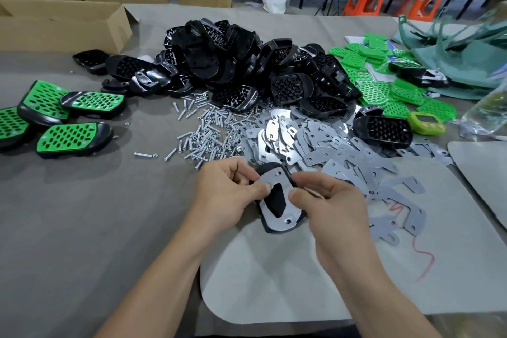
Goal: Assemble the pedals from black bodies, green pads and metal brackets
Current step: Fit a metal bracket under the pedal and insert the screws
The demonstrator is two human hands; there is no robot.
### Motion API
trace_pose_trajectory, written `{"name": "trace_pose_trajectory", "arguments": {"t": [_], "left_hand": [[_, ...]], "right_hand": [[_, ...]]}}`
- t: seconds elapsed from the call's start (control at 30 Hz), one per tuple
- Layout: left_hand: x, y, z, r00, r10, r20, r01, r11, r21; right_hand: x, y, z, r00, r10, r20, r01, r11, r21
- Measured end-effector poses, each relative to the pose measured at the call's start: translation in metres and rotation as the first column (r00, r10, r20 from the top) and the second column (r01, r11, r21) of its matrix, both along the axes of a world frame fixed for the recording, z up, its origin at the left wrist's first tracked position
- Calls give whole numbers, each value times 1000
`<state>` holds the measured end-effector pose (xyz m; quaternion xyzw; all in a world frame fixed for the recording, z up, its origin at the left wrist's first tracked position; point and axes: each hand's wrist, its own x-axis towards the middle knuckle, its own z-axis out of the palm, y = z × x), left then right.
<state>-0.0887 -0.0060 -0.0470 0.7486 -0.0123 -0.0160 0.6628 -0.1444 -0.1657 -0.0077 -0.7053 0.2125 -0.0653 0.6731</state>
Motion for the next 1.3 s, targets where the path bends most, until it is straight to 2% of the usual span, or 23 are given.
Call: {"name": "trace_pose_trajectory", "arguments": {"t": [0.03, 0.13, 0.2, 0.3, 0.37, 0.43, 0.5, 0.57, 0.6, 0.67, 0.77, 0.93, 1.0, 1.1, 1.23, 1.3], "left_hand": [[0, 0, 0, 1000, -3, 1, 3, 1000, 11], [0, -3, 0, 1000, 12, 18, -14, 996, 88], [-1, -7, 1, 999, 37, 31, -41, 990, 132], [-6, -13, 1, 994, 91, 63, -102, 974, 202], [-8, -15, 1, 988, 132, 79, -148, 955, 258], [-9, -17, 3, 986, 152, 65, -165, 934, 316], [-9, -18, 5, 988, 153, 37, -156, 928, 339], [-8, -19, 7, 989, 143, 28, -144, 920, 364], [-8, -18, 8, 990, 138, 26, -138, 915, 380], [-8, -17, 10, 991, 131, 2, -121, 912, 392], [-7, -17, 12, 991, 127, -38, -103, 919, 381], [-8, -18, 12, 991, 125, -41, -103, 929, 356], [-8, -19, 12, 992, 121, -36, -100, 927, 362], [-7, -18, 11, 992, 123, -41, -100, 928, 359], [-6, -16, 9, 992, 120, -37, -100, 930, 353], [-6, -15, 8, 992, 119, -38, -98, 932, 350]], "right_hand": [[-2, 3, -4, 1000, -22, -5, 22, 1000, -21], [-10, 9, -13, 998, -67, 14, 68, 962, -264], [-14, 11, -11, 998, -40, 47, 56, 919, -390], [-15, 3, -4, 998, 58, -11, -54, 809, -585], [-6, -3, 3, 996, 54, -68, -86, 717, -692], [8, -6, 15, 999, 40, 10, -18, 630, -776], [27, 0, 33, 980, 142, 141, 23, 619, -785], [49, 13, 49, 949, 292, 121, -79, 588, -805], [61, 20, 54, 927, 369, 65, -154, 535, -831], [88, 35, 56, 868, 495, -42, -255, 370, -894], [128, 59, 48, 814, 563, -143, -259, 131, -957], [167, 83, 34, 814, 533, -230, -236, -59, -970], [172, 84, 31, 797, 538, -274, -264, -98, -959], [177, 86, 30, 778, 558, -287, -280, -100, -955], [181, 89, 28, 752, 572, -328, -279, -174, -944], [183, 89, 30, 750, 556, -358, -328, -157, -931]]}}
